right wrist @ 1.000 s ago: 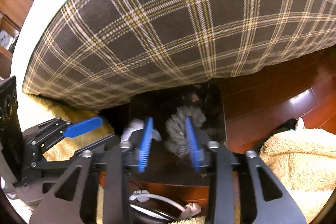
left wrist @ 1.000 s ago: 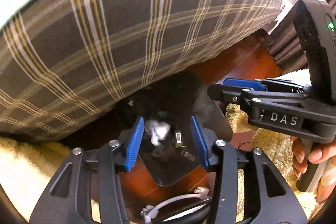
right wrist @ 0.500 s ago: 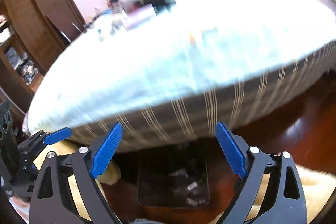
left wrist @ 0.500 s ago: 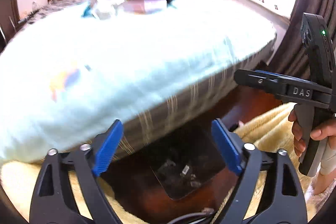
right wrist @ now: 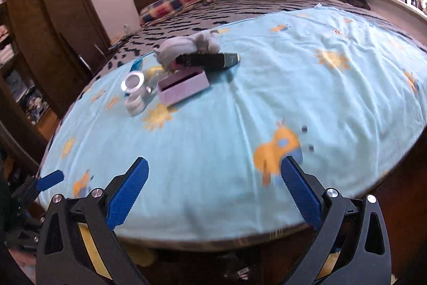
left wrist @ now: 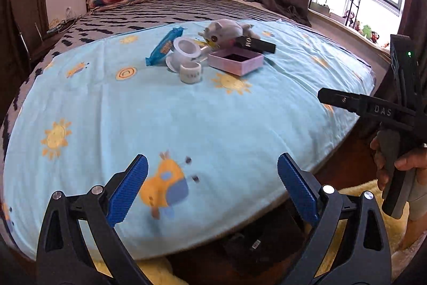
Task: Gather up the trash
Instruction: 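Grasp the white tape roll with the left tool while the right tool grasps the black box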
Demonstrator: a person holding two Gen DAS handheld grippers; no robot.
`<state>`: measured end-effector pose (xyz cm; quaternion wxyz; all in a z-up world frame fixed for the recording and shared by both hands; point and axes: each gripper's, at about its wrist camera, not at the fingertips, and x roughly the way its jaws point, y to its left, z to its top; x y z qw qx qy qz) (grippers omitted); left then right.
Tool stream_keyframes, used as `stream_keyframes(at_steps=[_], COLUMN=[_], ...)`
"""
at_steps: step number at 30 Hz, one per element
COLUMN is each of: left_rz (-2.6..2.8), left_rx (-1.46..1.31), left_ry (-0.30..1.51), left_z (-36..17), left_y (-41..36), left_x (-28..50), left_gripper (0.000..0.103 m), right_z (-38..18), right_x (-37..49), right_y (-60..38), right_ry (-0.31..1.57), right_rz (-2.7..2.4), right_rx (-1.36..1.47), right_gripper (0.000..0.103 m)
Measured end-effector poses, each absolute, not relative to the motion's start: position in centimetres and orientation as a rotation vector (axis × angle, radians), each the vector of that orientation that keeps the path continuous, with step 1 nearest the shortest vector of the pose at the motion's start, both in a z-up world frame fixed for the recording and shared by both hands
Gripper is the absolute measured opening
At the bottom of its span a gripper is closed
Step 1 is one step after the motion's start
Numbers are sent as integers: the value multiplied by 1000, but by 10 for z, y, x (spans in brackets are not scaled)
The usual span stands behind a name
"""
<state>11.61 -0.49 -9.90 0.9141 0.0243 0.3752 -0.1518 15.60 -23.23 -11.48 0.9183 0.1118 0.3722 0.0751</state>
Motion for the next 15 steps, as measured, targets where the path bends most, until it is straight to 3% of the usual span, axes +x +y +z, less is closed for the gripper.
stream_keyframes(at_steps=[6, 15], left_rz=[-254, -212], left_rx=[30, 7], left_ry=[763, 760], left_z=[-100, -109], left_y=[1, -5], left_x=[170, 229], left_gripper=[92, 78], right_z=[-108, -111], right_x=[203, 271], right_y=[-220, -193], right_ry=[739, 758], right_rz=[115, 39], right_rx=[180, 86], right_gripper=[100, 100])
